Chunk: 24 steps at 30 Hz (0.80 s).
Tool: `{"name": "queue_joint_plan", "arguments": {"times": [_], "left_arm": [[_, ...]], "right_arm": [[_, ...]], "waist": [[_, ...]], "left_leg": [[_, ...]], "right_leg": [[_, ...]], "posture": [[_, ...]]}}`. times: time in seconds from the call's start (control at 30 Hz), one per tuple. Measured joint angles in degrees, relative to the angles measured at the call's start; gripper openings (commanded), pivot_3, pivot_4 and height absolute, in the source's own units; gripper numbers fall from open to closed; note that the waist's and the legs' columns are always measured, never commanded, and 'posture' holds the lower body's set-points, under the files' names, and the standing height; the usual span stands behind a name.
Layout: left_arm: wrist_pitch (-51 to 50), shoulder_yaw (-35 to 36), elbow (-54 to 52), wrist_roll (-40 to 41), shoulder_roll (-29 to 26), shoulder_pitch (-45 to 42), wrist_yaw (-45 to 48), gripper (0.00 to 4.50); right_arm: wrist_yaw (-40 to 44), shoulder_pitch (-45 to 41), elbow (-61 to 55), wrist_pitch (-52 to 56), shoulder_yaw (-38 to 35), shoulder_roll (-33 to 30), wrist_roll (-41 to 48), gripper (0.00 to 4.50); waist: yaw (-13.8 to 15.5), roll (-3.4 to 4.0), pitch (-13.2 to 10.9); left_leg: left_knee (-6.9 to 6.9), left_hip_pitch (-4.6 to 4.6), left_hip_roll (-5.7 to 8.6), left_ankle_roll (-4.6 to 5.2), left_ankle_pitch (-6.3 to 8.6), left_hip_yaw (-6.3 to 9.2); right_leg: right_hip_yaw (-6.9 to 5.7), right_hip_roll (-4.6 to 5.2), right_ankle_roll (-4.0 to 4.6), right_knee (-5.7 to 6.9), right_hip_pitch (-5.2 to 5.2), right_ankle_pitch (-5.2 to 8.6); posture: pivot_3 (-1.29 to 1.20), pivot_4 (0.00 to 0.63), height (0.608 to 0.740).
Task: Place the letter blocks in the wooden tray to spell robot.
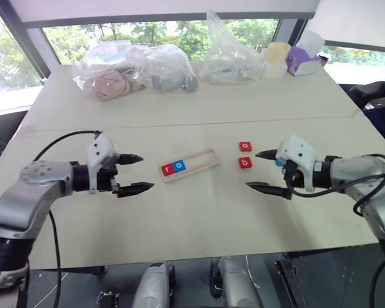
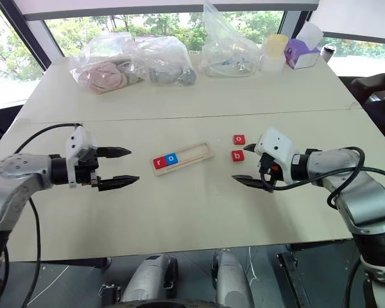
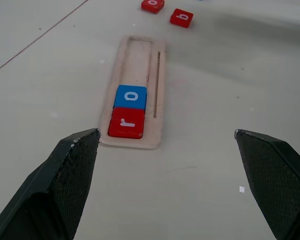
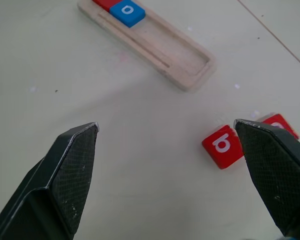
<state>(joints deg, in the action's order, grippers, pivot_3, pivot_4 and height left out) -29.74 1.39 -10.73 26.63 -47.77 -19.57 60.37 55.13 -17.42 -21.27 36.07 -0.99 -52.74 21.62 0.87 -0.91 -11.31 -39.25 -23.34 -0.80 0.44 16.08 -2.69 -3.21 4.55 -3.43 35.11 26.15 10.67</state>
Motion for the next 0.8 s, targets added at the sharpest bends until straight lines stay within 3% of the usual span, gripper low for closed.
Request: {"name": "queue_joint_plan", "arguments": {"times": [0.3,0.8], "left_arm": [[12.9,-9.5,17.2,-11.3,8.8,-8.7,0.1,4.50],[19.3,-11.7,31.7,-16.1,15.8,-13.9,2.4,4.50]], "right_arm": [[-3.5,1.8,-2.3,1.0,-0.1,1.0,0.0,4.47],[-6.2,3.9,-5.7,2.4,0.0,2.4,0.1,4.47]], "waist": [[-0.2,-0.03,0.0],[-0.1,-0.04,0.0]], "left_leg": [[-0.01,0.03,0.09,0.00,0.00,-0.02],[-0.03,0.03,0.08,0.01,-0.01,0.01]], "right_leg": [[0.00,-0.02,-0.17,0.00,-0.04,-0.14],[-0.01,0.00,-0.18,0.03,-0.06,-0.15]], "posture": [[0.00,0.150,0.740],[0.00,0.150,0.740]]}}
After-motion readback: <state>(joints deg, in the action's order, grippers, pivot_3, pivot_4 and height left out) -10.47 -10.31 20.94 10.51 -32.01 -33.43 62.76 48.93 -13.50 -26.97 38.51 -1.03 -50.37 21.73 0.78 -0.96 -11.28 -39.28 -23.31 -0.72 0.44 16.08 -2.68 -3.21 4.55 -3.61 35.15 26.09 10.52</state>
